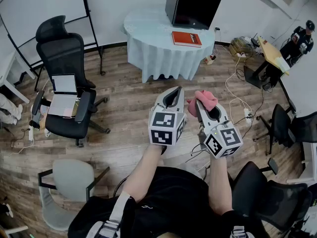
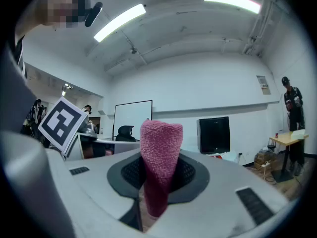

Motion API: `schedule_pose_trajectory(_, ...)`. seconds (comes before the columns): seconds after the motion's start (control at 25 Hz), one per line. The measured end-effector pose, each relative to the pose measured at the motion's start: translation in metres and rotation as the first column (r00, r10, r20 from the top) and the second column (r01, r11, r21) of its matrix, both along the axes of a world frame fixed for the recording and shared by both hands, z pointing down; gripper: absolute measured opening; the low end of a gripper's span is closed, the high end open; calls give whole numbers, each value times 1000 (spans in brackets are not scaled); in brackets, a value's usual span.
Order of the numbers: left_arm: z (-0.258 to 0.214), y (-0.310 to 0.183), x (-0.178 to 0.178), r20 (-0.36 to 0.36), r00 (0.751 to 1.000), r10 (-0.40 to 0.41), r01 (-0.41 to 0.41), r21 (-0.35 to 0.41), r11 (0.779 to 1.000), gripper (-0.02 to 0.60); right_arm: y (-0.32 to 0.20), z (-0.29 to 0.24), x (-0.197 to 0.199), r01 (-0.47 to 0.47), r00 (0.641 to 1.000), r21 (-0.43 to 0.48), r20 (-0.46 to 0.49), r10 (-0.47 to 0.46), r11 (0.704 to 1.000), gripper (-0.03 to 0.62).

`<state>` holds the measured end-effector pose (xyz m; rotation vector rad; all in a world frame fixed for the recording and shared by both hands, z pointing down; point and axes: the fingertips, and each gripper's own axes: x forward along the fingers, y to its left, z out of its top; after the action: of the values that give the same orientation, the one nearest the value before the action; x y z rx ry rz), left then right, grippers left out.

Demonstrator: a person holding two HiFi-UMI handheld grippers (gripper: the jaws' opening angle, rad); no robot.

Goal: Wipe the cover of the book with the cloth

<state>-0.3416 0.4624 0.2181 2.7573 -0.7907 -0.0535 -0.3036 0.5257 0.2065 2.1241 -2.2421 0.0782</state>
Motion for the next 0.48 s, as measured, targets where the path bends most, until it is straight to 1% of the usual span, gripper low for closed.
schedule_pose_trajectory(0.12,4,-4,1,-4,1000,0,0,-8,1000,14,-5,3,0,11,1000,-8,-7,-11,1000,92)
schedule_pose_trajectory(0.32,8,-9,6,7,1000,12,-12,-15,1000,14,-11,4,13,-35,999,8,33,35,999,94)
schedule_pose_trajectory(0.48,8,-13,8,8,1000,14,-14,-18,1000,14,-15,4,17,-41,999,6,37,40,999,94)
